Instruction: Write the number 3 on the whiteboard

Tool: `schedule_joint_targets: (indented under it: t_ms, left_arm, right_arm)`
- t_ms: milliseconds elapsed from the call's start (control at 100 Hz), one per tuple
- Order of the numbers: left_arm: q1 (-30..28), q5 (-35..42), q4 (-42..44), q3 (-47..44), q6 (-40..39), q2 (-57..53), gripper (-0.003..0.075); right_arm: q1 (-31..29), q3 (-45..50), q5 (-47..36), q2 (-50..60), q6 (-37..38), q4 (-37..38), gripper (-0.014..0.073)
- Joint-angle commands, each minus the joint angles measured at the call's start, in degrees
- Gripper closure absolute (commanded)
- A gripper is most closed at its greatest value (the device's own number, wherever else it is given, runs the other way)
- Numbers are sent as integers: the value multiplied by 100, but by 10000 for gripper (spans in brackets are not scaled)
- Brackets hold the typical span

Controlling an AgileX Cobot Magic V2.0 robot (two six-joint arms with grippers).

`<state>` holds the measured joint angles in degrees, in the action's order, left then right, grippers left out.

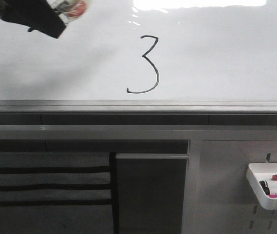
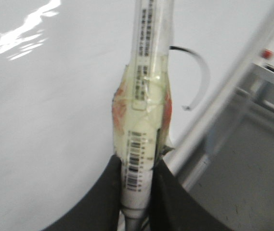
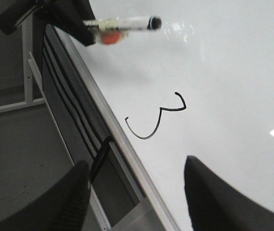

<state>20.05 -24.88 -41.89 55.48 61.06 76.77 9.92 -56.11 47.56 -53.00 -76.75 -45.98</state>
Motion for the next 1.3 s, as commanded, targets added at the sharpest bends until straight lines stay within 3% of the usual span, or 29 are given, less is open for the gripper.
schedule_joint_targets:
  t_ms: [0, 80, 150, 610, 700, 860, 990, 1230, 1290]
  left_arm:
    - [-294, 1409, -1017, -216, -146, -112, 741]
    - [-392, 2354, -1592, -459, -146, -21, 741]
    - [-394, 2744, -1761, -499, -146, 151, 741]
    - [-394, 2679, -1894, -461, -146, 672, 731]
    - [-394, 2595, -1894, -461, -146, 672, 647]
    - [-419, 2595, -1840, -461, -146, 620, 400]
    - [-664, 2329, -1811, -461, -146, 393, 283]
    - [-1369, 482, -1160, -461, -162, -598, 278]
    - [-1534, 31, -848, -461, -516, -864, 278]
  right_arm:
    - [-95, -196, -8, 77, 137, -185, 212]
    - [-95, -184, 87, 55, 137, -185, 212]
    - [-95, -184, 148, 30, 137, -185, 212]
    - [-95, -184, 264, 19, 219, -185, 212]
    - [-95, -184, 264, 19, 427, -185, 212]
    - [-103, -184, 181, 33, 852, -119, 212]
    - [-103, -195, 58, 88, 1881, 672, 212]
    - [-376, -195, 126, 427, 4922, 2026, 252]
    - [-459, -185, 164, 516, 5610, 2308, 281]
